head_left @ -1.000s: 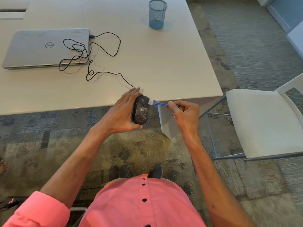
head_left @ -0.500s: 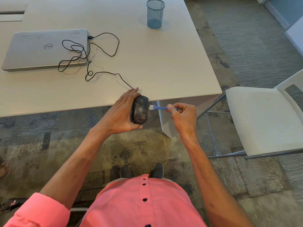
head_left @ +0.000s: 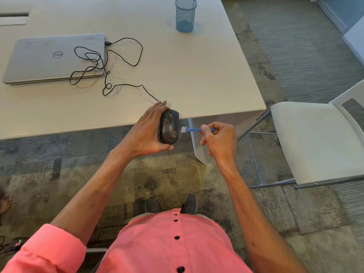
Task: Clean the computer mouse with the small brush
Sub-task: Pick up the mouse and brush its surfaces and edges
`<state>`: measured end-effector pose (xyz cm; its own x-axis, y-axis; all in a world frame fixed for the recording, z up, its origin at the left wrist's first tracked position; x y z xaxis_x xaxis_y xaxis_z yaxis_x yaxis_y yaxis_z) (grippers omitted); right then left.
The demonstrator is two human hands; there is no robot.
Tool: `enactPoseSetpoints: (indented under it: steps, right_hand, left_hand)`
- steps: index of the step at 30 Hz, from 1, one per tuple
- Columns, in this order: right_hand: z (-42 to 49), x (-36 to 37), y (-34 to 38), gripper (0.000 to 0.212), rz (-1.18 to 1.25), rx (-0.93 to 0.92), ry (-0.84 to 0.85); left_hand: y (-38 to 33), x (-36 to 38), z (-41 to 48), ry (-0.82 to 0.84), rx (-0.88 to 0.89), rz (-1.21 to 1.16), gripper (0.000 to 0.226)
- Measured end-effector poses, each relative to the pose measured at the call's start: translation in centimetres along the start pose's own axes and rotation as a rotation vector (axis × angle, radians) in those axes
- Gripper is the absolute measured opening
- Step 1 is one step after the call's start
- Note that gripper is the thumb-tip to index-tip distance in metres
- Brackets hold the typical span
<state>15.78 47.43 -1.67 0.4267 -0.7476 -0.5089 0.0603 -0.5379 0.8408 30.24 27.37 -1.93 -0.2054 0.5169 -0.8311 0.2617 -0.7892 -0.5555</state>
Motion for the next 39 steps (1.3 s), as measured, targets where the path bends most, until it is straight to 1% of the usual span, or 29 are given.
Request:
enactPoseSetpoints:
  steps: [2, 4, 6, 8, 10, 16, 19, 21, 25, 32, 36, 39]
  right_hand:
    - [-0.1, -0.4, 0.1, 0.022, 0.111, 0.020, 0.029]
    - [-0.3, -0.4, 0.4, 0.021, 0.294, 0.063, 0.101]
    - [-0.6, 0.1, 0.7, 0.020, 0.364, 0.095, 0.174]
    - [-0.8, 0.7, 0.8, 0.020, 0.331, 0.096, 0.211]
    - [-0.7, 1.0, 0.6, 0.019, 0.293, 0.095, 0.204]
    - [-0.3, -0.3, -0.4, 0.019, 0.135, 0.073, 0.059]
    - [-0.3, -1.0, 0.2, 0.018, 0.204, 0.029, 0.055]
    - [-0.4, -0.8, 1.2, 0.019, 0.231, -0.020, 0.085]
    - [-0.9, 0.8, 1.9, 0.020, 0.176, -0.083, 0.148]
    - [-1.1, 0.2, 0.4, 0.018, 0.102, -0.039, 0.049]
    - [-1.4, -0.2, 0.8, 0.017, 0.195, -0.057, 0.049]
    - [-1.8, 0.6, 1.7, 0.017, 0.267, -0.092, 0.101]
  left_hand:
    - [-0.1, 0.0, 0.1, -0.001, 0.002, 0.002, 0.139]
    - [-0.3, 0.0, 0.2, 0.002, 0.005, 0.012, 0.139]
    - [-0.4, 0.0, 0.2, 0.007, 0.006, 0.019, 0.139]
    - [-0.6, 0.0, 0.3, 0.008, 0.009, 0.014, 0.139]
    - [-0.8, -0.1, 0.4, 0.006, 0.016, 0.014, 0.138]
    - [-0.4, -0.2, 0.3, 0.004, 0.001, 0.013, 0.139]
    - [-0.5, -0.3, 0.3, -0.004, 0.000, 0.007, 0.138]
    - [-0.7, -0.2, 0.4, -0.005, -0.003, 0.004, 0.136]
    - [-0.7, -0.3, 0.4, -0.013, -0.009, -0.003, 0.135]
    - [-0.5, -0.7, 0.0, -0.023, -0.032, -0.007, 0.137]
    - [-0.5, -1.0, 0.1, -0.027, -0.024, 0.002, 0.136]
    - [-0.6, -1.1, 0.4, -0.022, -0.021, 0.008, 0.136]
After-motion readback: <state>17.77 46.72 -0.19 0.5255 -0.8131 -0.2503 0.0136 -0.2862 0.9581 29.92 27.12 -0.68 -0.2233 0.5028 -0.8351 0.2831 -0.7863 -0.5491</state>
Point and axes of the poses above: each hand's wrist, its own z-axis towards the middle knuckle, its own x-axis out of the palm, y = z × x, the point moved 6 cm from there along z, towards the middle knuckle, and after that the axes turned 3 degrees about x, right-handed, at the moved point
